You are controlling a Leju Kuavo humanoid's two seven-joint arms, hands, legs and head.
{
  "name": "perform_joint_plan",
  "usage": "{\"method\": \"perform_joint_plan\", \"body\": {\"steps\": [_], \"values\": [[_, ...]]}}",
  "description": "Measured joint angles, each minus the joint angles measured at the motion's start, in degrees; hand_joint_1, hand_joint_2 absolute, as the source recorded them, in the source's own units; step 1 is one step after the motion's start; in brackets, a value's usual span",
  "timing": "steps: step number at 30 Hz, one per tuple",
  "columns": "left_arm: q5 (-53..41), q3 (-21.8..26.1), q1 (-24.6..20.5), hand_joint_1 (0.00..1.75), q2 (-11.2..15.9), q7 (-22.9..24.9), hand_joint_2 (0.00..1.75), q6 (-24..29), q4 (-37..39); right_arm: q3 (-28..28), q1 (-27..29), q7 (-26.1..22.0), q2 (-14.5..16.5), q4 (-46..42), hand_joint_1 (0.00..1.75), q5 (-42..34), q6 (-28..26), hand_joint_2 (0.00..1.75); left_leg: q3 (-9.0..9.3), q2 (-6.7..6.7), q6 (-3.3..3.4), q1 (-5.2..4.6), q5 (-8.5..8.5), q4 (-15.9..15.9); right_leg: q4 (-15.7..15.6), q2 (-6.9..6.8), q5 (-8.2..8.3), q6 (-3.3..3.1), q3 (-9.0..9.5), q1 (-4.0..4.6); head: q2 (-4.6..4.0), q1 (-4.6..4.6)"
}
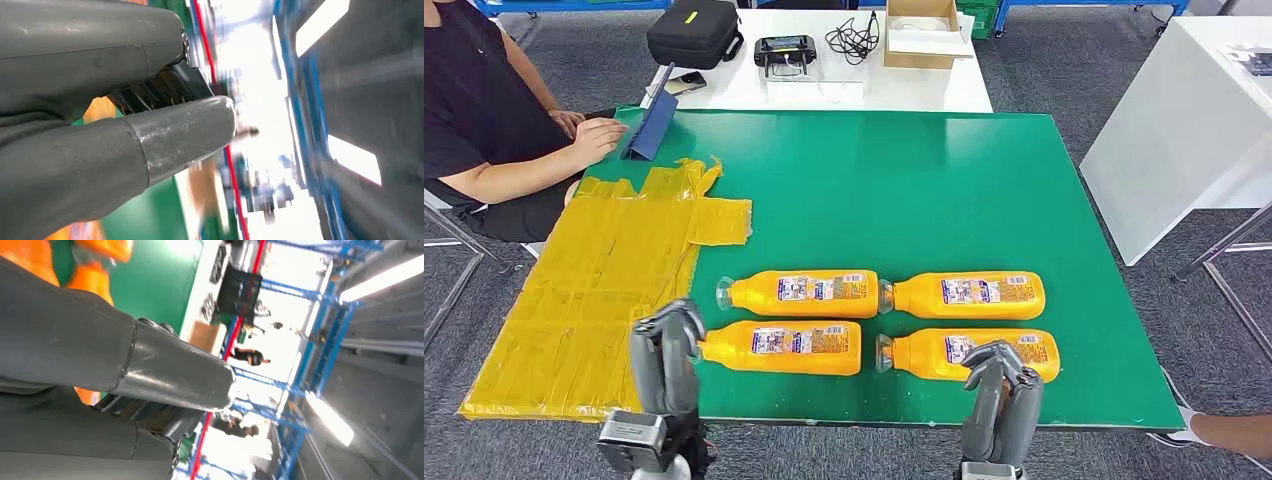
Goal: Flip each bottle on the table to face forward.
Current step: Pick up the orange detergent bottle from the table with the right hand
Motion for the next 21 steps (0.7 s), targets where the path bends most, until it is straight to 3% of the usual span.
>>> {"method": "perform_joint_plan", "body": {"steps": [4,8,11,15,21], "values": [[2.4,-1.3,-0.2,1.45,-0.1,0.0,0.0,-3.9,0.1,0.8,0.0,0.0,0.1,0.6,0.0,-0.2,0.4,0.0,-0.02,0.0,0.0,0.01,-0.01,0.0,0.0,0.0,-0.02,-0.01,-0.03,0.01,0.0,-0.02],[4.6,-1.8,-0.2,0.0,-0.3,0.0,0.0,-8.5,0.1,1.2,0.0,0.0,0.1,1.0,0.0,-0.4,0.8,0.0,-0.03,0.0,-0.01,0.01,-0.01,0.0,0.0,0.0,-0.03,-0.01,-0.03,0.01,0.0,-0.02],[4.7,-1.9,0.0,0.0,-0.5,0.0,0.0,-10.5,0.1,1.2,0.0,0.0,0.1,1.3,0.0,-0.3,2.6,0.0,-0.02,0.0,0.0,0.01,-0.01,0.0,0.0,0.0,-0.02,-0.01,-0.02,0.01,0.0,-0.02],[5.1,-0.6,0.7,0.0,-2.2,0.0,0.0,-17.3,0.2,1.0,0.5,0.0,0.3,1.9,0.0,1.6,7.2,0.0,-0.01,0.0,0.0,0.0,0.0,0.0,0.0,0.0,-0.02,-0.01,-0.01,0.01,0.0,-0.01],[1.4,1.5,1.9,0.0,-4.5,0.0,0.0,-13.5,3.0,-0.8,2.3,0.0,1.1,2.2,0.0,0.1,14.7,0.0,-0.03,0.0,0.0,0.0,-0.02,0.0,0.0,-0.01,-0.03,-0.01,-0.03,0.01,0.0,-0.03]]}}
